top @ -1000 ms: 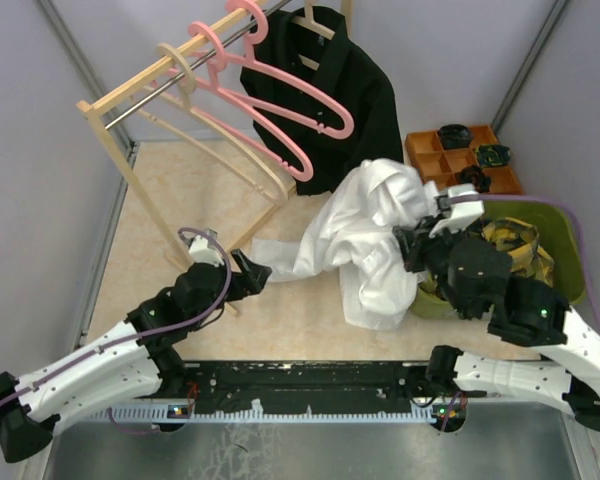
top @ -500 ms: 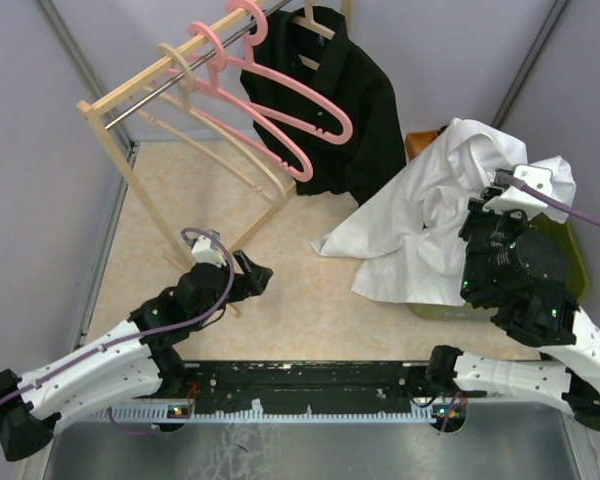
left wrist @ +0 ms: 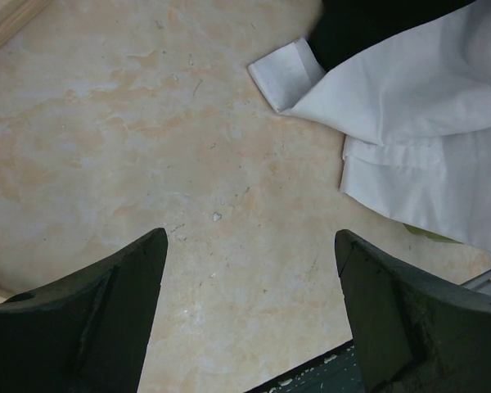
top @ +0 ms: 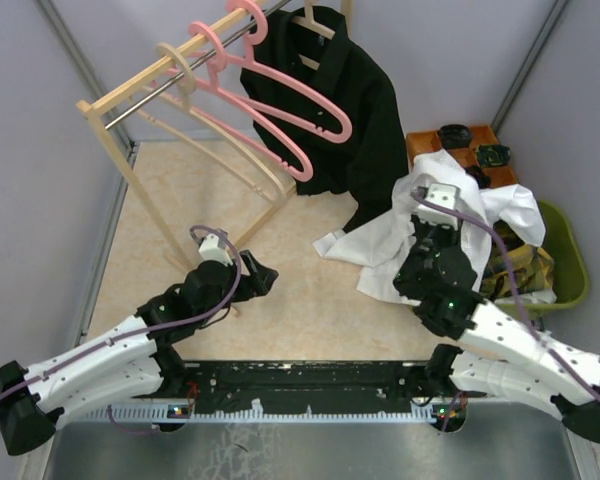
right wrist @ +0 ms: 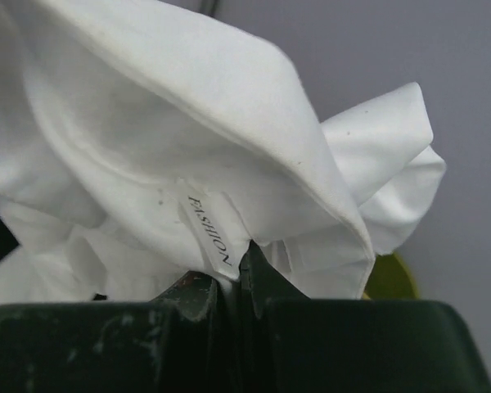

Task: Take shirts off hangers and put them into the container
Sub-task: Place the shirt in the bin.

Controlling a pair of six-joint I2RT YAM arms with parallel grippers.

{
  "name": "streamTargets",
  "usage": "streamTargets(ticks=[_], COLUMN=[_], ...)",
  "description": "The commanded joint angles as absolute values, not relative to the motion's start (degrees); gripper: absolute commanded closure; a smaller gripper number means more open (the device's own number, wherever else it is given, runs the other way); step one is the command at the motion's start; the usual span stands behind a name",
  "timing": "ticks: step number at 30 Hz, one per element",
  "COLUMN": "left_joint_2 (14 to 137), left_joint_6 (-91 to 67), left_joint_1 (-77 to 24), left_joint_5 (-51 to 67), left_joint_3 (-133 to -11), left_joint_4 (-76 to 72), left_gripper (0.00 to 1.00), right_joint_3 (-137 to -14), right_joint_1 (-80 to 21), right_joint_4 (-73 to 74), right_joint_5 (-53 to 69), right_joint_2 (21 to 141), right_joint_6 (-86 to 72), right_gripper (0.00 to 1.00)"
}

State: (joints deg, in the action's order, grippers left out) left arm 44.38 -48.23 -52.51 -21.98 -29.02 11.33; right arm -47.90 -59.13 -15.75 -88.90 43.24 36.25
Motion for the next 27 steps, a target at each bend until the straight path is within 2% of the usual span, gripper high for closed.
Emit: streamTargets(ticks=[1,2,5,12,18,21,27], left_joint_2=[44.68,44.45,43.55,42.85,42.84,42.92,42.77], left_joint_6=[-48.46,-48.55,-49.02,-49.22,-48.62,-48.65,-48.6], left_joint_1=[-52.69,-52.65,-52.67,-52.65,-52.68,-52.65,-52.66], left_joint_5=[-20.58,-20.69,-21.43,-21.0,-21.29,-21.12,-20.95], left_joint_3=[-31.02,-31.1,-29.8,-29.62,-29.28,-29.45,-29.1], left_joint_4=[10.45,11.04,10.38,9.97,9.74,9.51,9.29], left_gripper=[0.12,0.12,0.12,0.12,0.12,0.12,0.12], right_joint_3=[-38.07,-37.64,-36.95,-38.84,-47.35,-49.04,-53.84], right_joint_1=[-50.47,-48.23,-47.46,-47.75,-64.93,-68.8,-83.24], right_joint_4=[-88.24,-95.66,-97.71,-98.54,-98.88,-98.87,-94.31], right_joint_5=[-99.2,-99.69,-99.83,-99.58,-98.74,-97.69,-92.33], right_joint_2=[47.73,48.98,50.54,52.87,52.45,51.66,53.14], right_joint_6=[85.61,92.76,94.22,89.59,80.44,75.56,81.28], right_gripper=[1.0,1.0,1.0,1.0,0.98,1.0,1.0])
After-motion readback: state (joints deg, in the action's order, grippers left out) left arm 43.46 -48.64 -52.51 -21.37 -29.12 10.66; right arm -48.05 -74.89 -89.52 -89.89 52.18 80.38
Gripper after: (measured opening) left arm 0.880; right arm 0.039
